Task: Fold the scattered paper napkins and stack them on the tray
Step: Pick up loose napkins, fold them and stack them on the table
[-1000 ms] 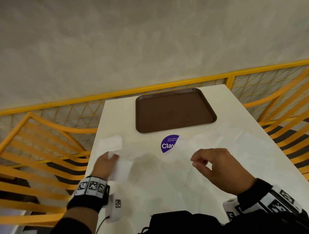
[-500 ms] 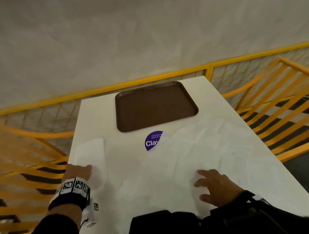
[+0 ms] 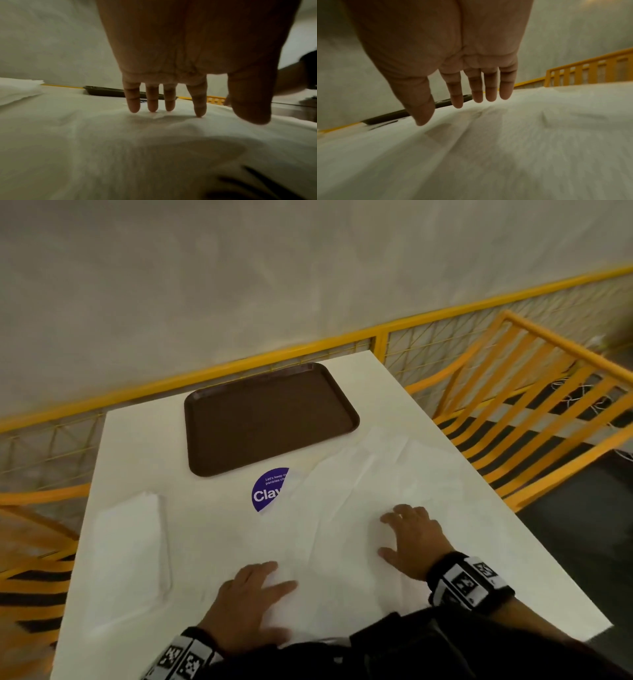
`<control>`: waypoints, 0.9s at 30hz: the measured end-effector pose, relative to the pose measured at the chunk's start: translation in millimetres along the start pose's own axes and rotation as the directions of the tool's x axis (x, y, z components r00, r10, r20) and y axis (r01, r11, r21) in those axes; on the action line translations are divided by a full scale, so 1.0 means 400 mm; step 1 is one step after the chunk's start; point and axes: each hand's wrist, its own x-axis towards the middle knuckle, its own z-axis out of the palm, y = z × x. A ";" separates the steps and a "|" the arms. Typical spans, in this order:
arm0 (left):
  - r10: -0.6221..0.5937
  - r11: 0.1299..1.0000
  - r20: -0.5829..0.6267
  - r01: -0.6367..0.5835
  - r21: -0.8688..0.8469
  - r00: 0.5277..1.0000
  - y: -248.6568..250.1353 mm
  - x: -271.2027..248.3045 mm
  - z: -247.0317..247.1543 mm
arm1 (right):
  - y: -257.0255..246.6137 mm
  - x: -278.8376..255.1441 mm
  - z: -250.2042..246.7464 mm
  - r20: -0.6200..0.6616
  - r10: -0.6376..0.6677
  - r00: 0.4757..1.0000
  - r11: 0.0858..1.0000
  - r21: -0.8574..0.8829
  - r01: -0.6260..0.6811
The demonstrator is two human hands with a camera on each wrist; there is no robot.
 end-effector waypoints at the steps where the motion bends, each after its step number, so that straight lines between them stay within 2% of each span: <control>1: -0.046 0.999 0.035 0.046 0.015 0.998 0.004 0.002 0.007 | 0.000 0.020 -0.014 0.013 0.001 1.000 1.000 -0.022 -0.001; 3: -0.094 0.995 0.086 0.090 0.047 0.992 0.000 0.009 0.022 | 0.000 0.068 -0.042 0.024 0.043 0.999 0.999 -0.020 -0.043; 5: -0.109 0.994 0.150 0.103 0.048 0.983 -0.008 0.008 0.025 | 0.006 0.126 -0.074 -0.020 0.108 0.994 0.994 0.033 -0.108; 8: -0.100 0.994 0.135 0.092 0.062 0.986 -0.030 0.017 0.056 | 0.019 0.209 -0.117 -0.028 0.155 0.988 0.981 0.123 -0.151; 10: -0.011 1.000 0.085 0.009 0.020 0.996 -0.033 0.016 0.040 | 0.028 0.256 -0.133 -0.010 0.159 0.987 0.973 0.170 -0.155; 15: 0.043 0.998 -0.031 -0.041 0.049 0.999 -0.022 0.004 0.048 | 0.025 0.326 -0.132 0.036 0.210 0.977 0.967 0.139 -0.213; 17: -0.030 1.000 0.063 0.030 0.002 0.998 -0.036 0.002 0.056 | 0.021 0.342 -0.126 0.061 0.241 0.969 0.963 0.113 -0.246; 20: -0.042 0.999 0.031 0.041 0.029 0.999 -0.032 0.008 0.047 | 0.022 0.358 -0.123 0.105 0.214 0.971 0.964 0.136 -0.227; 21: -0.016 0.997 -0.019 0.017 0.069 1.000 -0.028 0.008 0.048 | 0.023 0.362 -0.124 0.114 0.196 0.974 0.967 0.144 -0.211; 24: 0.016 1.000 -0.050 -0.017 -0.015 0.999 -0.022 0.000 0.049 | 0.020 0.363 -0.130 0.105 0.145 0.984 0.976 0.149 -0.159; 27: -0.011 0.999 -0.008 0.011 -0.044 1.000 -0.008 -0.004 0.037 | 0.011 0.354 -0.139 0.052 0.088 0.995 0.970 0.222 -0.097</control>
